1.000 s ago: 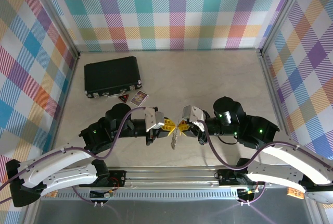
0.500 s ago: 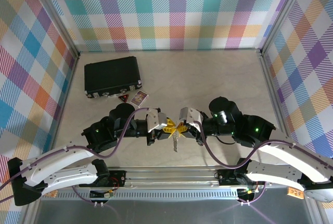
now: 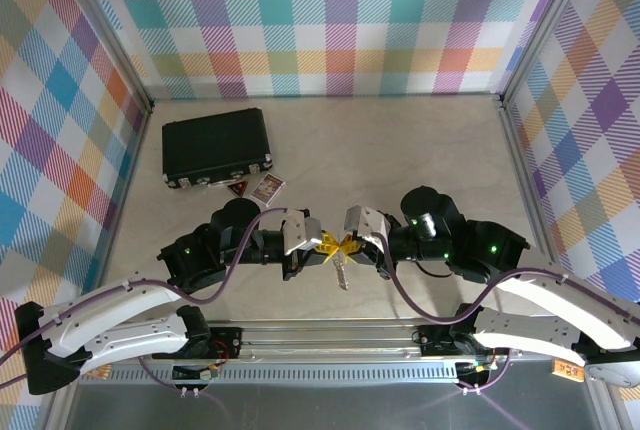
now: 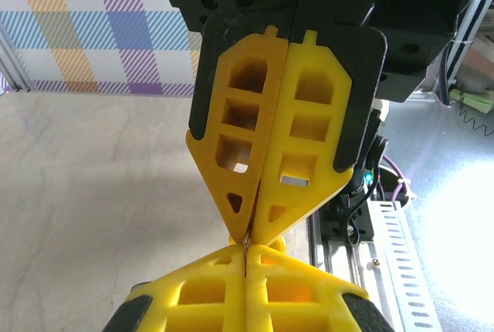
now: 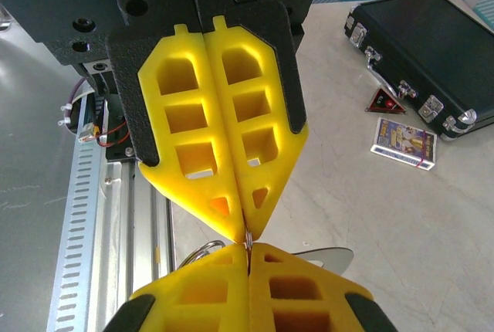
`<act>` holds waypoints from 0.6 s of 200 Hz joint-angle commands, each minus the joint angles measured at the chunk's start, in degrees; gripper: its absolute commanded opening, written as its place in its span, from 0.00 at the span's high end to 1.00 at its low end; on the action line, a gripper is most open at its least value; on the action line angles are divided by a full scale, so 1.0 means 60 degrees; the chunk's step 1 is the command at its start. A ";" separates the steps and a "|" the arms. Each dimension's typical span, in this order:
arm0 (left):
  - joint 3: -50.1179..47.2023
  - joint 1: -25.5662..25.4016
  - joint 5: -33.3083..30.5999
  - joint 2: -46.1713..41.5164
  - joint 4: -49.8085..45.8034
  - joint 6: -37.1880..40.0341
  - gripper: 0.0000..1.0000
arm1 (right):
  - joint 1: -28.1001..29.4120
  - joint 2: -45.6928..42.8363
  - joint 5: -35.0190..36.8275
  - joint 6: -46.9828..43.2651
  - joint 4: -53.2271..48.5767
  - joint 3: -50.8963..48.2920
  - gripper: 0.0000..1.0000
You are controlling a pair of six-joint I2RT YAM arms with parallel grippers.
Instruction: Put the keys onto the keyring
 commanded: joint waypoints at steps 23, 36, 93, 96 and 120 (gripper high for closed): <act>-0.0162 -0.0029 -0.0126 -0.0446 0.1132 -0.0375 1.00 | 0.0261 -0.0193 -0.0605 0.0039 0.0232 0.0251 0.86; -0.0208 -0.0031 0.0024 -0.0530 0.1327 -0.0494 1.00 | 0.0257 -0.0282 -0.0593 0.0179 0.0350 0.0146 0.74; -0.0318 -0.0031 0.0556 -0.0689 0.1911 -0.0777 1.00 | 0.0287 -0.0642 -0.0355 0.0500 0.0631 -0.0121 0.74; -0.0318 -0.0031 0.0585 -0.0707 0.1944 -0.0794 1.00 | 0.0295 -0.0657 -0.0355 0.0504 0.0659 -0.0136 0.74; -0.0406 -0.0031 0.0838 -0.0726 0.2291 -0.0996 1.00 | 0.0285 -0.0722 -0.0311 0.0519 0.0775 -0.0210 0.78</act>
